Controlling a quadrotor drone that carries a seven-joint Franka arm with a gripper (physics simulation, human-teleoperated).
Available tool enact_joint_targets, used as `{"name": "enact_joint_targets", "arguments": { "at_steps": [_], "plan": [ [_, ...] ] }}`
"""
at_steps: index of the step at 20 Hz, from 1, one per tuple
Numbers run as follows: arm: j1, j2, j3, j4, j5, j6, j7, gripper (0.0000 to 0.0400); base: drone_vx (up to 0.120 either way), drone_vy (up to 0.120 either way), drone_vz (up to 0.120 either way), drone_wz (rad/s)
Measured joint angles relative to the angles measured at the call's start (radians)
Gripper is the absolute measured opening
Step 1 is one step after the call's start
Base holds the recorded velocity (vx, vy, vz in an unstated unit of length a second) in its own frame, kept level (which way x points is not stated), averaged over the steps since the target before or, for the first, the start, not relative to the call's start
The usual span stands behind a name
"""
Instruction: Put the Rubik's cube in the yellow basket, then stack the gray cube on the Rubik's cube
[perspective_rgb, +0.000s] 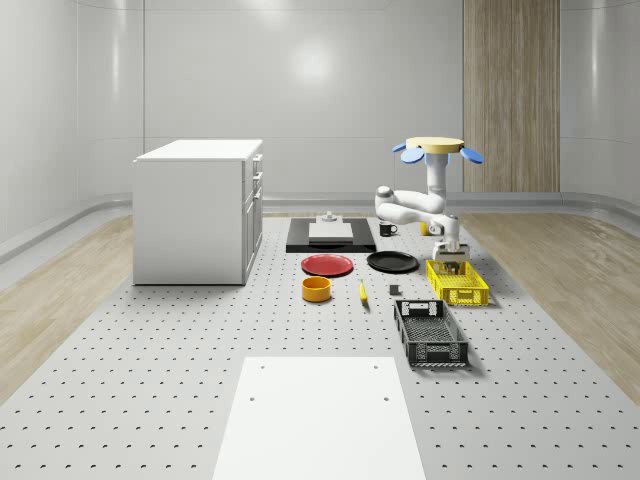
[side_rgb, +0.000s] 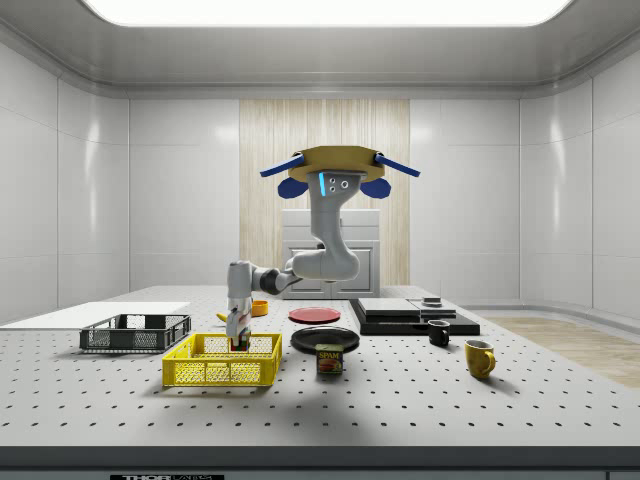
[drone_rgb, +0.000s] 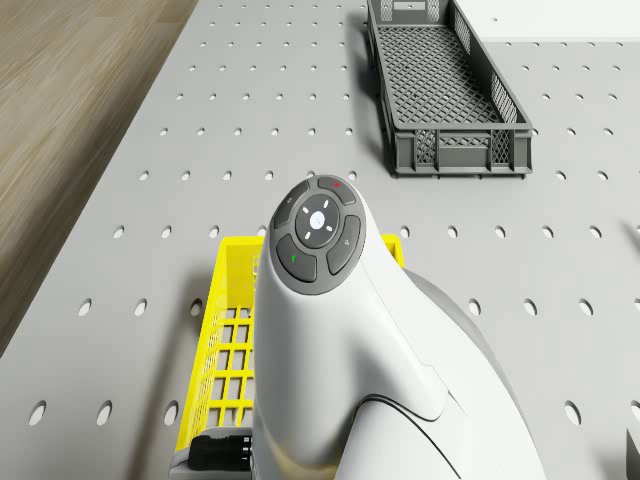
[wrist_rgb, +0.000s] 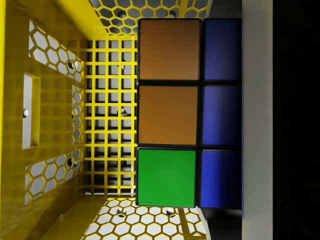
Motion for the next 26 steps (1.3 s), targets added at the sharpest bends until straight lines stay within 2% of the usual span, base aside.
{"name": "enact_joint_targets", "arguments": {
  "at_steps": [19, 22, 26],
  "plan": [
    [-0.025, 0.015, -0.129, 0.036, -0.124, 0.035, 0.002, 0.0321, 0.000, 0.000, 0.000, 0.000],
    [-0.026, 0.019, -0.137, 0.038, -0.135, 0.034, 0.001, 0.0365, 0.000, 0.000, 0.000, 0.000],
    [-0.023, 0.024, -0.132, 0.035, -0.133, 0.026, 0.001, 0.0387, 0.000, 0.000, 0.100, 0.000]
  ]
}}
